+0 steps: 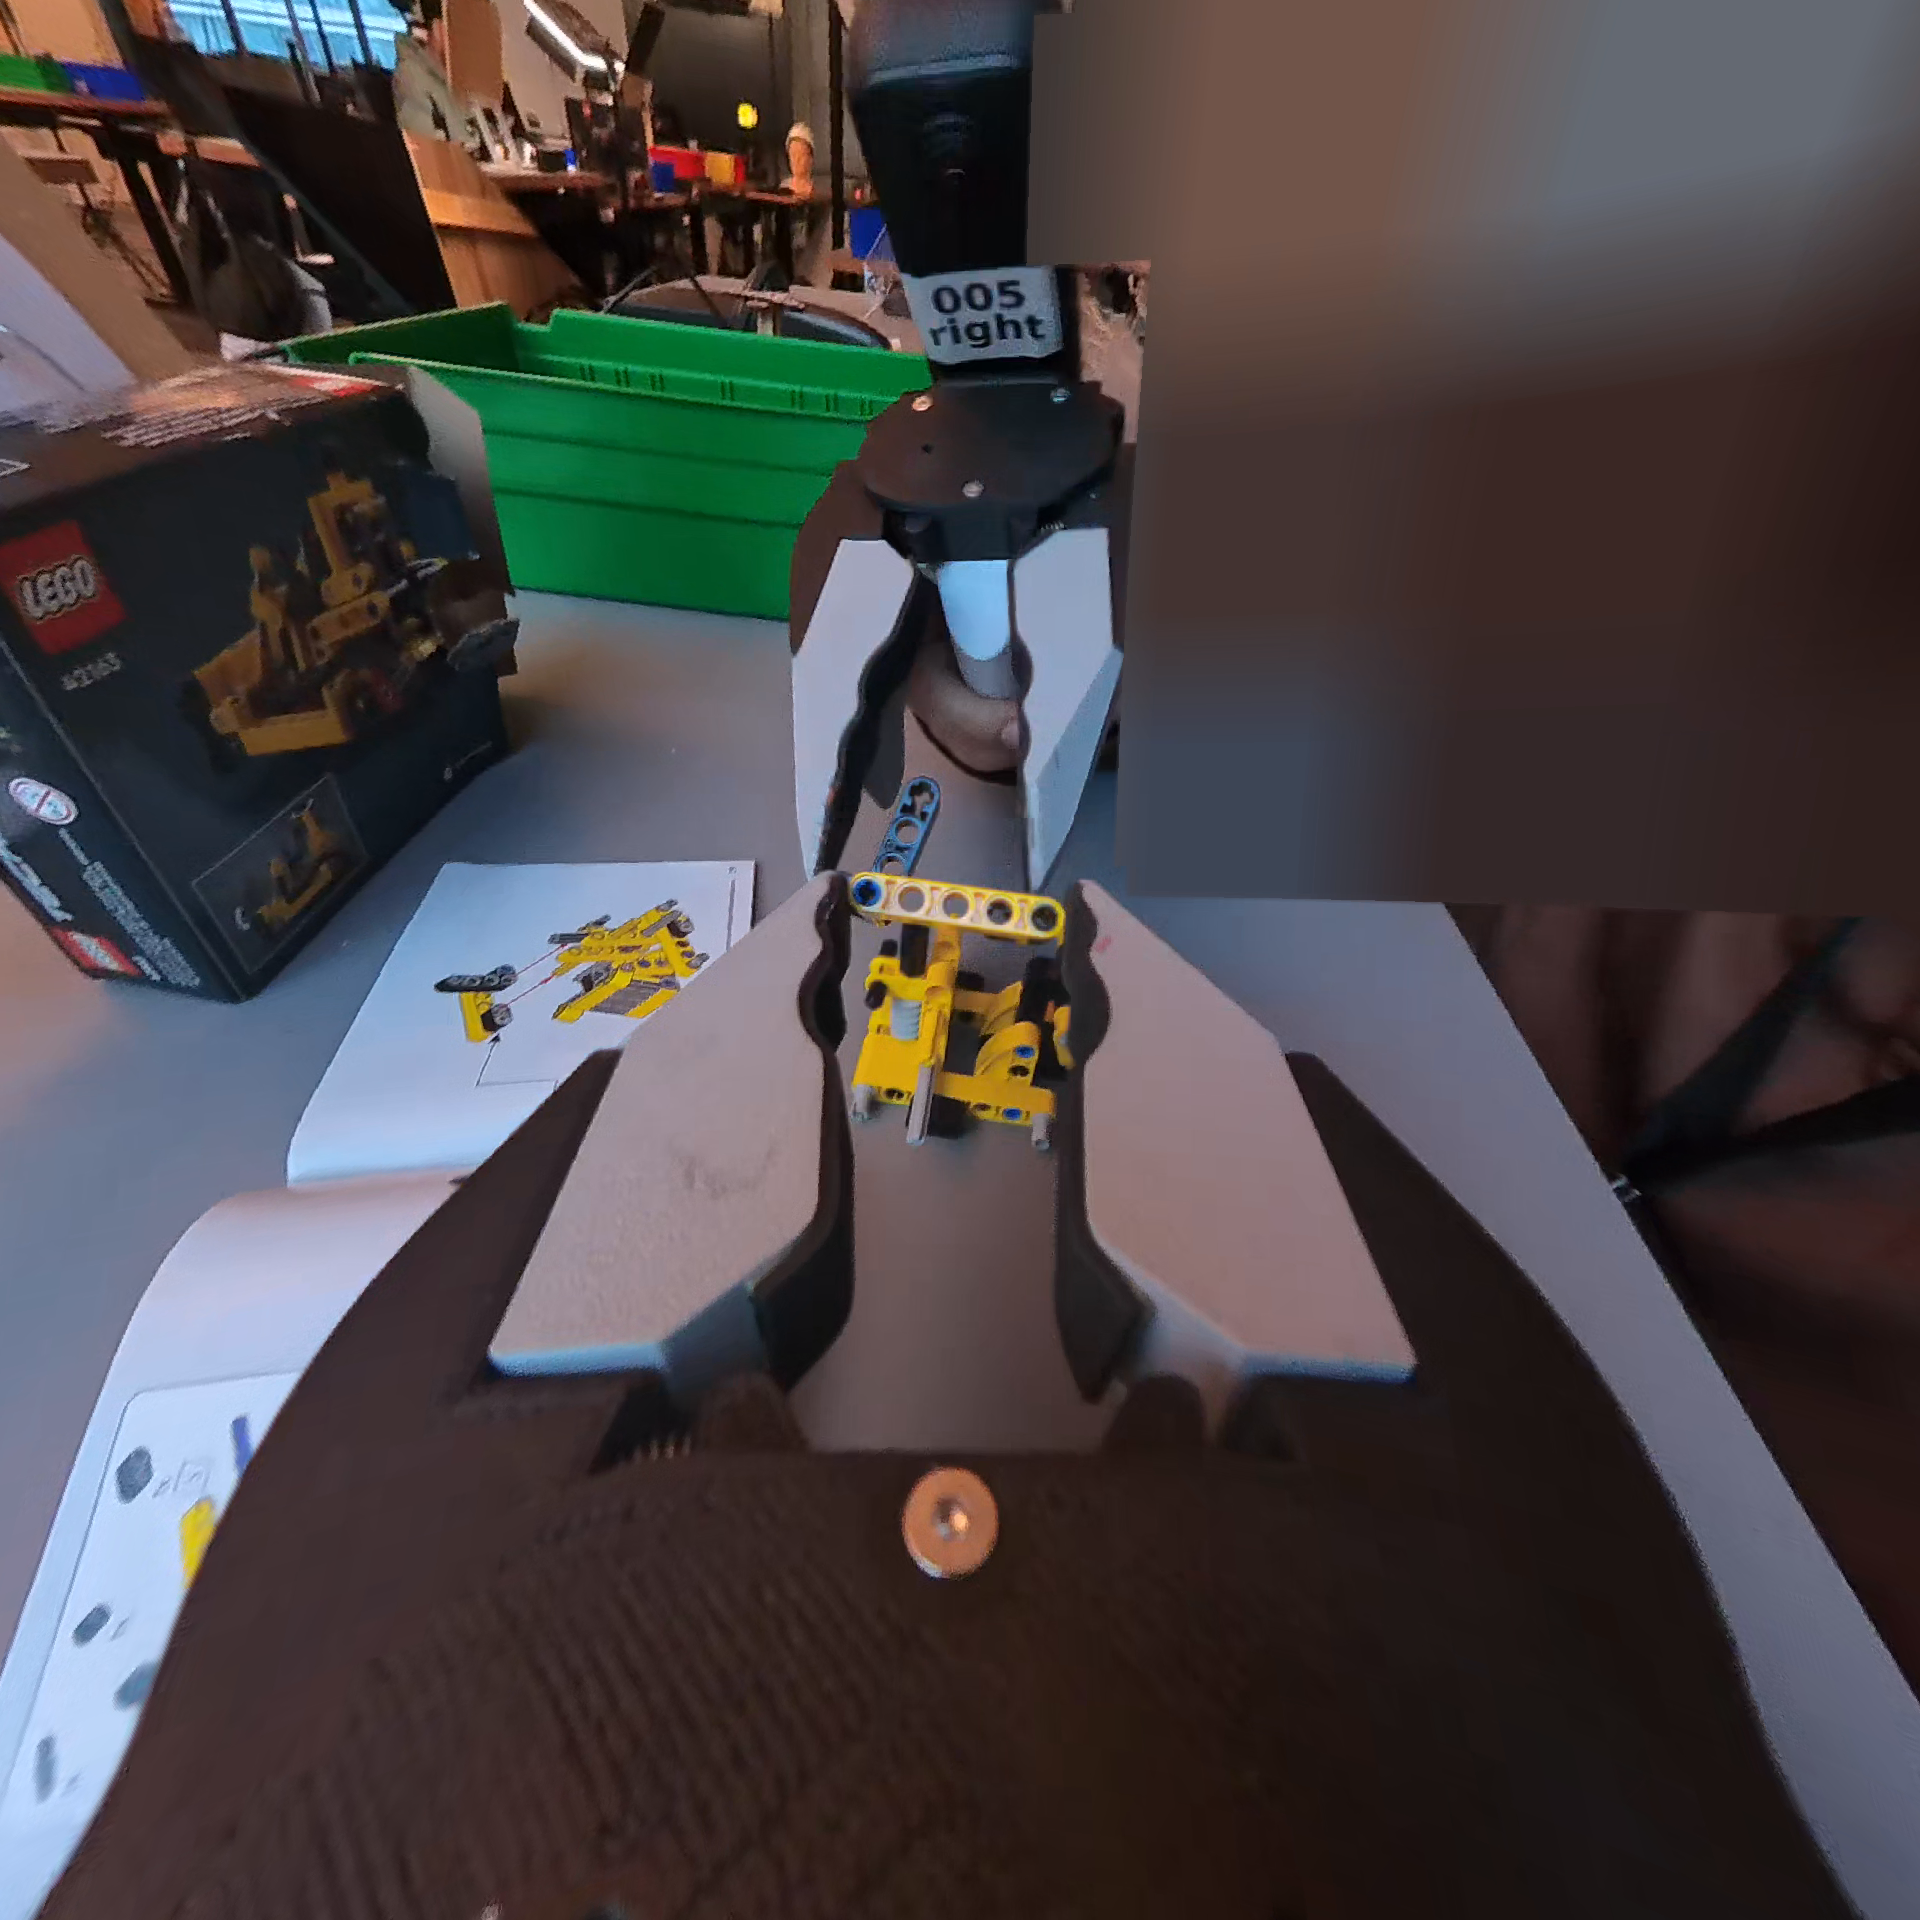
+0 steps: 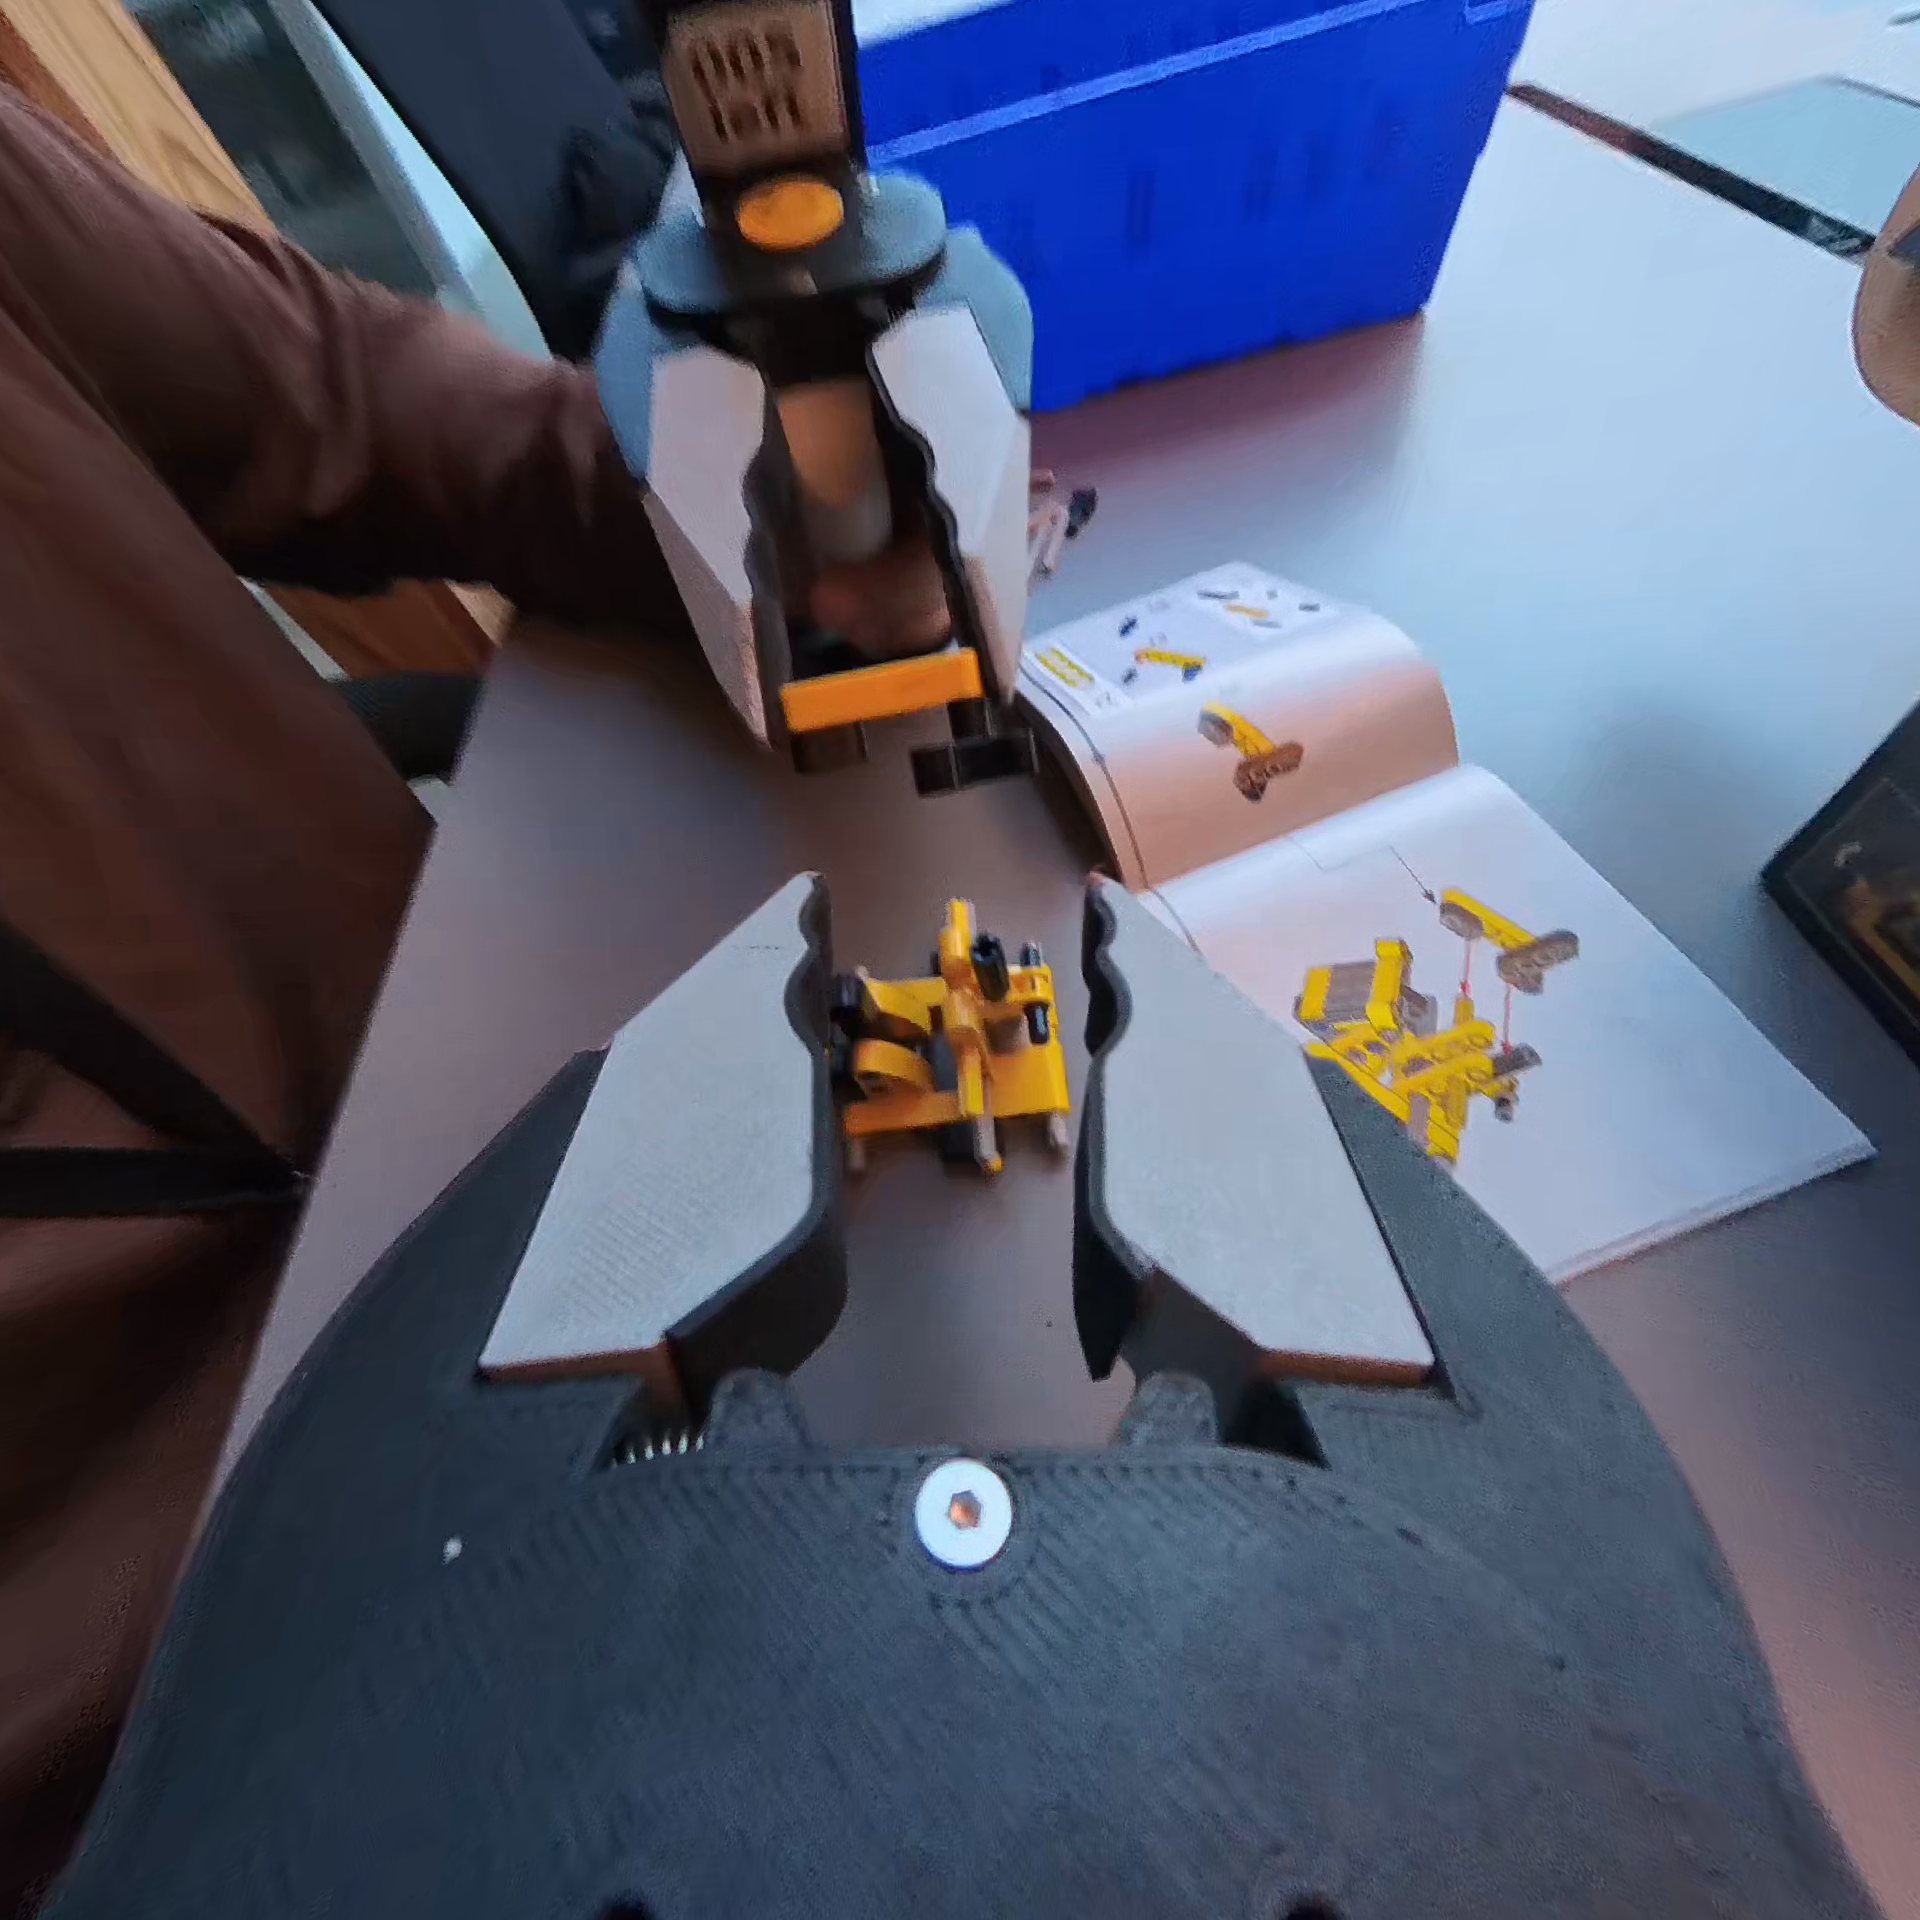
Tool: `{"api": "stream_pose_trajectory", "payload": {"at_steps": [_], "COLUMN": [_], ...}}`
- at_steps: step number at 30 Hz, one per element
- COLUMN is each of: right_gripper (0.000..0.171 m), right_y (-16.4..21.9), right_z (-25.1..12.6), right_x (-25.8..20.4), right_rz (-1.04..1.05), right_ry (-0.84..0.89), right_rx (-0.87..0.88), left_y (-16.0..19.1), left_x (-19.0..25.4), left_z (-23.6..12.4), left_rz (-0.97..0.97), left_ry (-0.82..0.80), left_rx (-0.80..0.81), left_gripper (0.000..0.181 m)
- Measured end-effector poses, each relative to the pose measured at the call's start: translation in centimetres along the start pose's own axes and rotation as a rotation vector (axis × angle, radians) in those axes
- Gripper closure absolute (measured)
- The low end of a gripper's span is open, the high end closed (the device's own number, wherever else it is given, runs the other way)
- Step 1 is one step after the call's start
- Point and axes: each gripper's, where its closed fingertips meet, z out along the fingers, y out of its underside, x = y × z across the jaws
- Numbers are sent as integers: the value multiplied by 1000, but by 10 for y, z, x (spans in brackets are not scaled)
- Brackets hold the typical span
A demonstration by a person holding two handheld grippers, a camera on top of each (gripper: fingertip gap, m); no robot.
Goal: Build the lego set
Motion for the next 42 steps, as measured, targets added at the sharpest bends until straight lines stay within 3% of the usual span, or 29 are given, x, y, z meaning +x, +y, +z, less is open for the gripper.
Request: {"api": "stream_pose_trajectory", "payload": {"at_steps": [3, 6, 12, 14, 19, 25, 33, 38, 42], "right_gripper": [129, 149, 152, 163, 164, 164, 163, 163, 163], "right_y": [-12, -18, -17, -15, -10, -7, -14, -22, -25], "right_z": [0, 3, 5, 5, 0, -1, -4, 0, -2], "right_x": [-5, -5, -1, 2, 11, 21, 30, 21, 21], "right_rz": [51, 68, 26, 8, 13, -56, -448, -548, -534], "right_ry": [-50, -44, 34, 67, 118, 227, 590, 653, 694], "right_rx": [71, 110, 83, 64, 53, 14, -114, -116, -104], "left_y": [-2, -1, 1, 4, 11, 20, 16, 12, 10], "left_x": [4, 11, 7, 6, -3, -7, -2, -10, -4], "left_z": [6, 13, 15, 15, 10, 7, 14, 12, 19], "left_rz": [2, 26, 30, 24, -37, -168, -587, -657, -659], "left_ry": [9, 15, -21, -24, -43, -15, 142, 146, 174], "left_rx": [10, -5, -16, -39, -81, -135, -84, -43, -61], "left_gripper": [143, 142, 142, 143, 149, 172, 158, 155, 169]}}
